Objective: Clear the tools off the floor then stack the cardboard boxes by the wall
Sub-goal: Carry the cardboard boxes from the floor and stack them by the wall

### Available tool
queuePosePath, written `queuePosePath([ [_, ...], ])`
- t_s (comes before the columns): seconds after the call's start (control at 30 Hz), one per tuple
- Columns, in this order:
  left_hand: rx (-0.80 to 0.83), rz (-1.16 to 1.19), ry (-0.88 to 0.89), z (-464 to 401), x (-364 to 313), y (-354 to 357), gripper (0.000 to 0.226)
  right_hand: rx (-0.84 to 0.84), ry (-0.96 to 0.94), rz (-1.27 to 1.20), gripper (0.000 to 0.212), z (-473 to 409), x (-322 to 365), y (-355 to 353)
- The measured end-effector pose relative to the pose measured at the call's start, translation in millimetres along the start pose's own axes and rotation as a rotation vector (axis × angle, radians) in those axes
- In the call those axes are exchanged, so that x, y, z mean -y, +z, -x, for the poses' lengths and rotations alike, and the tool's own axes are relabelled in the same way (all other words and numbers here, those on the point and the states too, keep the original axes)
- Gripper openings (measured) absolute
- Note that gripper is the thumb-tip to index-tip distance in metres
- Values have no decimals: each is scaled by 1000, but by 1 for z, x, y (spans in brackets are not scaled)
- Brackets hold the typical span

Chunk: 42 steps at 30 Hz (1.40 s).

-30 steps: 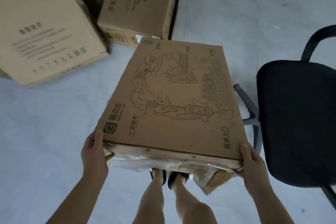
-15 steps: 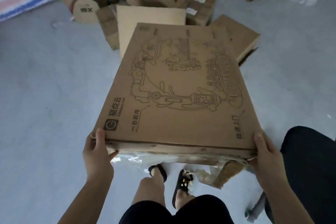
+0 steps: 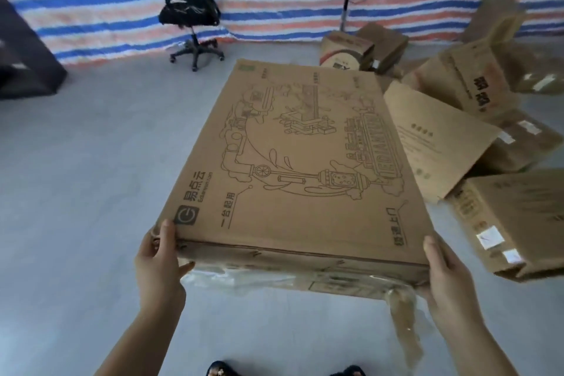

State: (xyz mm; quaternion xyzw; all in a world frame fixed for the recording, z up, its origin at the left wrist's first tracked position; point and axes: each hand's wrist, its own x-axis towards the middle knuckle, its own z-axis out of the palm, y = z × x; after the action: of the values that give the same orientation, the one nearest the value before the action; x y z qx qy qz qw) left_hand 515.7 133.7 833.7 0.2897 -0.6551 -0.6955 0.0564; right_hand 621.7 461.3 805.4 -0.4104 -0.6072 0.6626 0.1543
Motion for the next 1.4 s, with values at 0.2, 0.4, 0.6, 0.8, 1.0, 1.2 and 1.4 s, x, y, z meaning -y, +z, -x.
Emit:
queuePosePath([
  [0.2,-188,89,19,-74,-35,-128,23,226,-15,80,15,45,6,161],
  [0.4,-431,184,45,-128,-66,-238,20,434,-20,165,29,88,13,310],
  [0.6,-693,260,97,-165,-80,-317,24,689,-88,270,18,117,23,457],
  [0.8,-961,368,125,-221,-93,-378,37,955,-119,304,23,148,26,626],
  [1.0,-1185,470,155,-294,-117,-403,38,1203,-156,384,24,169,38,790],
  [1.2,-1337,543,136,-361,-137,-425,36,1355,-193,431,36,193,41,920],
  [1.4,-1423,565,123,-434,-149,-479,34,1436,-202,459,37,235,20,1031],
])
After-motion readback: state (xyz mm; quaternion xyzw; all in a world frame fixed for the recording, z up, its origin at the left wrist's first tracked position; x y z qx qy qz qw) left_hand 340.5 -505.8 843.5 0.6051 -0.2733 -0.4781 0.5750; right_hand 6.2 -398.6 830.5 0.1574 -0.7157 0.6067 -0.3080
